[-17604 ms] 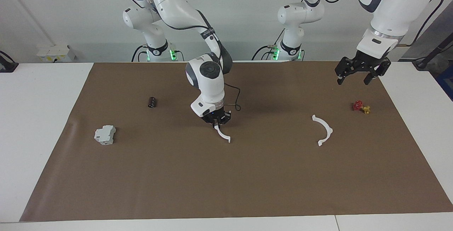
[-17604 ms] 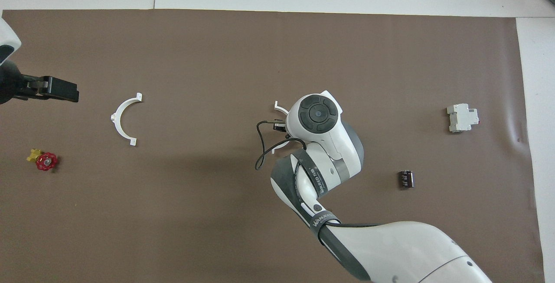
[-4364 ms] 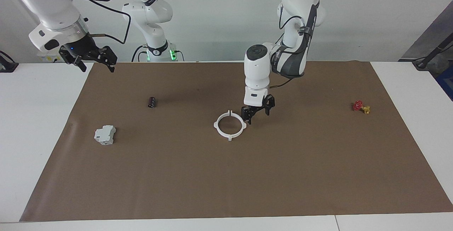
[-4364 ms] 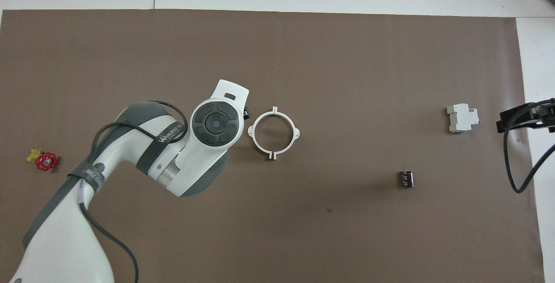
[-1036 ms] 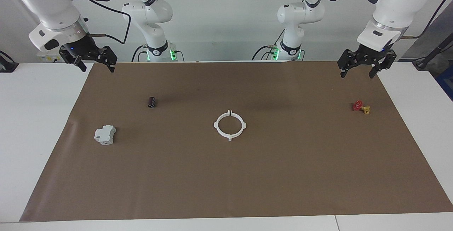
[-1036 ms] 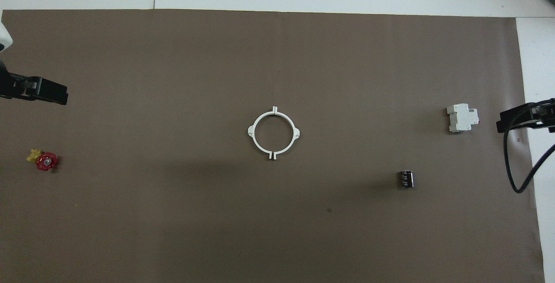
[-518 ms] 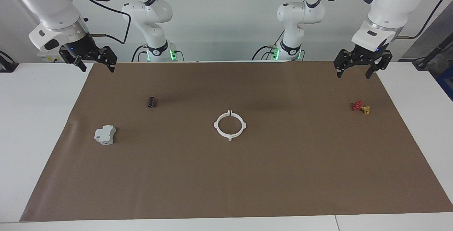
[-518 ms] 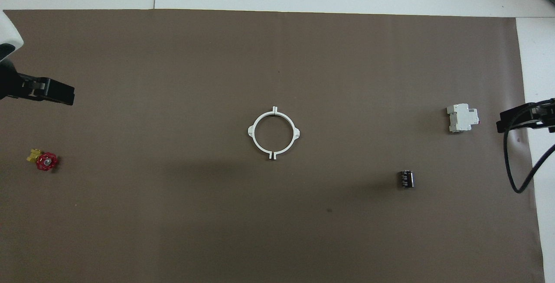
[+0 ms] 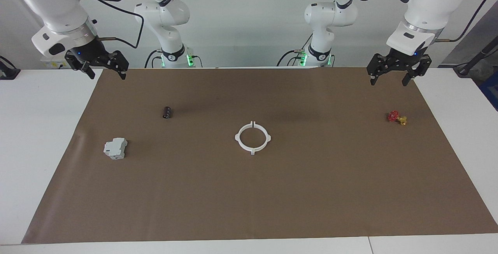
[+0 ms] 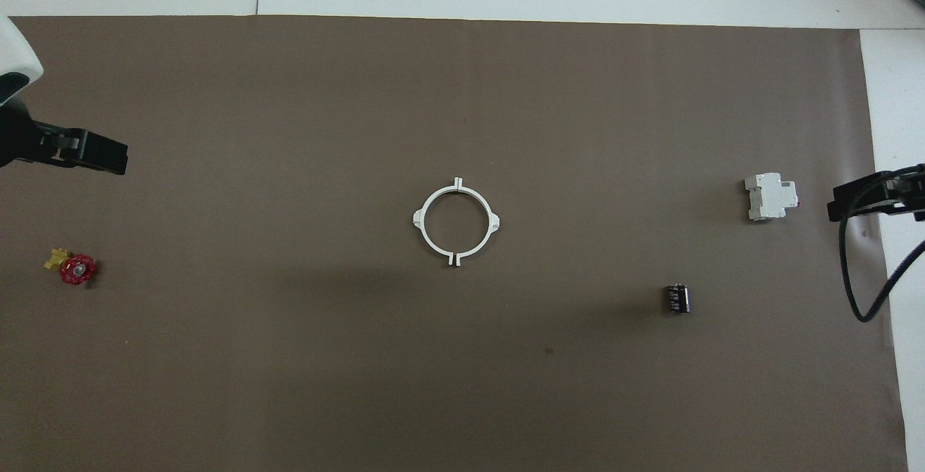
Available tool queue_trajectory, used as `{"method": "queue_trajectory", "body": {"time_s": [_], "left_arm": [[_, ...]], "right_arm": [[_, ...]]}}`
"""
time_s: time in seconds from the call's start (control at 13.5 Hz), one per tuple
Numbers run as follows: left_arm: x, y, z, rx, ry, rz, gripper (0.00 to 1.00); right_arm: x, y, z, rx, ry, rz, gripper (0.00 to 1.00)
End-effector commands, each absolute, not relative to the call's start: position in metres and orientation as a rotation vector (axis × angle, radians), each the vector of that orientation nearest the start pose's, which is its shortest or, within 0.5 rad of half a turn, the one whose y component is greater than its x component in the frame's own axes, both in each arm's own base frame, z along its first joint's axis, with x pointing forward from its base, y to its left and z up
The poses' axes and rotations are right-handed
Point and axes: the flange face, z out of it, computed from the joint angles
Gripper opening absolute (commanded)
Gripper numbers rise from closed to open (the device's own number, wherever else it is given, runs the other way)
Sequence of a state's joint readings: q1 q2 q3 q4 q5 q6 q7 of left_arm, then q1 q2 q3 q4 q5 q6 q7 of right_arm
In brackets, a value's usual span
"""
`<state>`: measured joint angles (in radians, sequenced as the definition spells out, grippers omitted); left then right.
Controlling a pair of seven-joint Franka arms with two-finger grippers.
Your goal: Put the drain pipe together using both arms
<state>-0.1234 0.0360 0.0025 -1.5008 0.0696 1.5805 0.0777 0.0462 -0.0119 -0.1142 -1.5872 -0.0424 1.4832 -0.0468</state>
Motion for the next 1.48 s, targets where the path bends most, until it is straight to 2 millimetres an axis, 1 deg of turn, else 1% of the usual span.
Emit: {"method": "queue_trajectory", "body": {"time_s": [0.0, 0.15, 0.22, 0.37, 0.44, 0.52, 0.59, 0.67, 0.89, 1.18, 1.26, 1.41], "left_arm": [[0.562, -0.065, 0.640, -3.055, 0.308, -0.013, 1.00], [0.557, -0.066, 0.641, -3.087, 0.307, 0.027, 1.00], [0.555, -0.068, 0.645, -3.098, 0.312, 0.013, 1.00], [0.555, -0.071, 0.644, -3.144, 0.316, 0.013, 1.00], [0.557, -0.068, 0.638, -3.177, 0.302, 0.016, 1.00], [0.557, -0.066, 0.623, -3.179, 0.293, 0.055, 1.00], [0.558, -0.067, 0.622, -3.179, 0.295, 0.053, 1.00], [0.557, -0.068, 0.627, -3.175, 0.301, 0.050, 1.00], [0.559, -0.068, 0.626, -3.132, 0.304, 0.036, 1.00], [0.559, -0.067, 0.624, -3.128, 0.303, 0.041, 1.00], [0.560, -0.067, 0.625, -3.129, 0.296, 0.029, 1.00], [0.575, -0.065, 0.634, -3.132, 0.253, -0.158, 1.00]], "right_arm": [[0.533, -0.042, 0.617, -3.161, 0.055, 0.146, 1.00], [0.533, -0.042, 0.617, -3.162, 0.057, 0.143, 1.00], [0.533, -0.042, 0.617, -3.163, 0.055, 0.146, 1.00], [0.533, -0.042, 0.617, -3.161, 0.055, 0.146, 1.00], [0.533, -0.042, 0.617, -3.161, 0.052, 0.146, 1.00], [0.533, -0.042, 0.616, -3.161, 0.055, 0.148, 1.00], [0.533, -0.042, 0.616, -3.161, 0.053, 0.148, 1.00], [0.533, -0.042, 0.616, -3.161, 0.055, 0.148, 1.00], [0.533, -0.042, 0.617, -3.162, 0.053, 0.143, 1.00], [0.533, -0.042, 0.617, -3.161, 0.055, 0.146, 1.00], [0.533, -0.042, 0.617, -3.161, 0.055, 0.146, 1.00], [0.533, -0.042, 0.617, -3.161, 0.052, 0.146, 1.00]]}}
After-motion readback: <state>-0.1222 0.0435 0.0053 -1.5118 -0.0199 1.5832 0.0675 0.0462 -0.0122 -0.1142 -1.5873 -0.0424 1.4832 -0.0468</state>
